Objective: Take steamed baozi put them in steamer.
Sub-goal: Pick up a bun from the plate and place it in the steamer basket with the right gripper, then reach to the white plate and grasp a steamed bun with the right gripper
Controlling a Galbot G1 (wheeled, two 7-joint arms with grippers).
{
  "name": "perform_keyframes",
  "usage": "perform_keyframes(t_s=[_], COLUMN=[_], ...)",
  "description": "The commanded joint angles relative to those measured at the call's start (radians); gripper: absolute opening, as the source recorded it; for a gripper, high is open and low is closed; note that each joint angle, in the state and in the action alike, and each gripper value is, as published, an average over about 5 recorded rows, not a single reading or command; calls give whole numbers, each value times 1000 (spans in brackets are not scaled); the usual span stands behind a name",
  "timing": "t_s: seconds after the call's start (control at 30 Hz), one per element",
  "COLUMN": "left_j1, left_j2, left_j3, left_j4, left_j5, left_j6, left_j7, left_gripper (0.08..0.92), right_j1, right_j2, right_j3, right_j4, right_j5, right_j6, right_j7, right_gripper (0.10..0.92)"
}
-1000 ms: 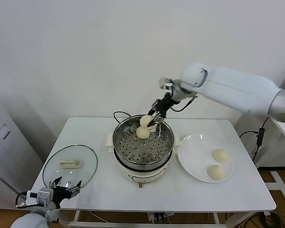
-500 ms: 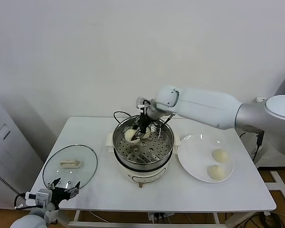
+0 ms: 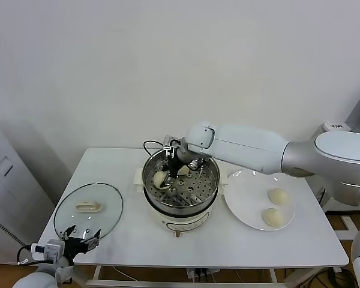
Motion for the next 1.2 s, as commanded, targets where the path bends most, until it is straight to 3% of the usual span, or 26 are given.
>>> perform_keyframes(t_s=[0.03,0.17,0.57,0.87,1.2], left_j1=[2,5,-6,-5,-3], left_j2=[1,7,33,34,34], left_j3=[-1,-3,3,2,1], left_j4=[0,-1,1,-2,-10], left_j5=[1,1,-14,-15,-14], left_j6=[0,-3,-15,-16,-14], left_j7=[-1,0,1,1,1], left_gripper=[823,823,823,823,823], right_j1=[24,107,399,303,59], right_j2=[-23,-122,-474,-648,-672], right_j3=[1,-19,-172,-160,-1], right_j4=[13,46,95,88,43], right_j5=[-3,-29,-217,-427,-576], right_j6=[-8,16,230,370,435], right_j7=[-14,-119,-479,-529,-529], right_gripper=[744,814,823,823,823])
